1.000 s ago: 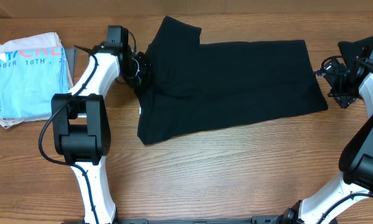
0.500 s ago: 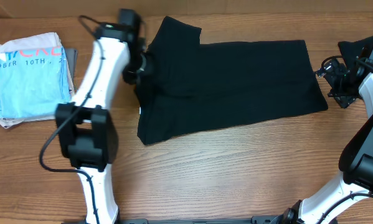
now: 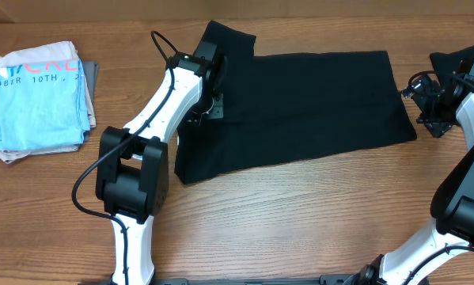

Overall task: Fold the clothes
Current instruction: 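Release the left edge and move the left gripper to the upper-left corner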

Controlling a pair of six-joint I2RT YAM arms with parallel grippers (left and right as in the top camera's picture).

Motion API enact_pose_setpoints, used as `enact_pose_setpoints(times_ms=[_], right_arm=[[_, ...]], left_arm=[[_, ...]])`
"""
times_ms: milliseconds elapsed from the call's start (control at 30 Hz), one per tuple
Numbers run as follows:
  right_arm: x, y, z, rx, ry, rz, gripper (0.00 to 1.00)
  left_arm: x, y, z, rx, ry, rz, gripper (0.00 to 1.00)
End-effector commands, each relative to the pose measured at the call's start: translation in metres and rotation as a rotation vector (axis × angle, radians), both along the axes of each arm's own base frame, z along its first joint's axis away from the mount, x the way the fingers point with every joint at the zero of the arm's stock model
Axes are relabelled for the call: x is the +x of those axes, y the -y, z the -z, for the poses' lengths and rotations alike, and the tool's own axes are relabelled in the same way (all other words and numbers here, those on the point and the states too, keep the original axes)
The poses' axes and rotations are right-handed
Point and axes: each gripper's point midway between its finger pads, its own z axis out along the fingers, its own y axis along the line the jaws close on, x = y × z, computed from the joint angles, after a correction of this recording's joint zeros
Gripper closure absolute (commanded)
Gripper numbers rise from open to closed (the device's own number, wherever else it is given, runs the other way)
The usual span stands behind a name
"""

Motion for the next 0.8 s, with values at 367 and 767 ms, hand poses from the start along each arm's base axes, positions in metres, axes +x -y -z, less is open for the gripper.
enact_pose_setpoints(times_ms=[367,767], right_arm=[[0.007,0.004,-0.024,-0.034,0.054,-0.005,0.0],[0.008,0.004,-0.024,-0.034,0.054,-0.006,0.0]], left_arm=[[0.001,-0.018,0.033,0.083,0.046,-0.012,0.96],[0.02,-0.014,0.03,0.051,0.119,-0.047,0.96]])
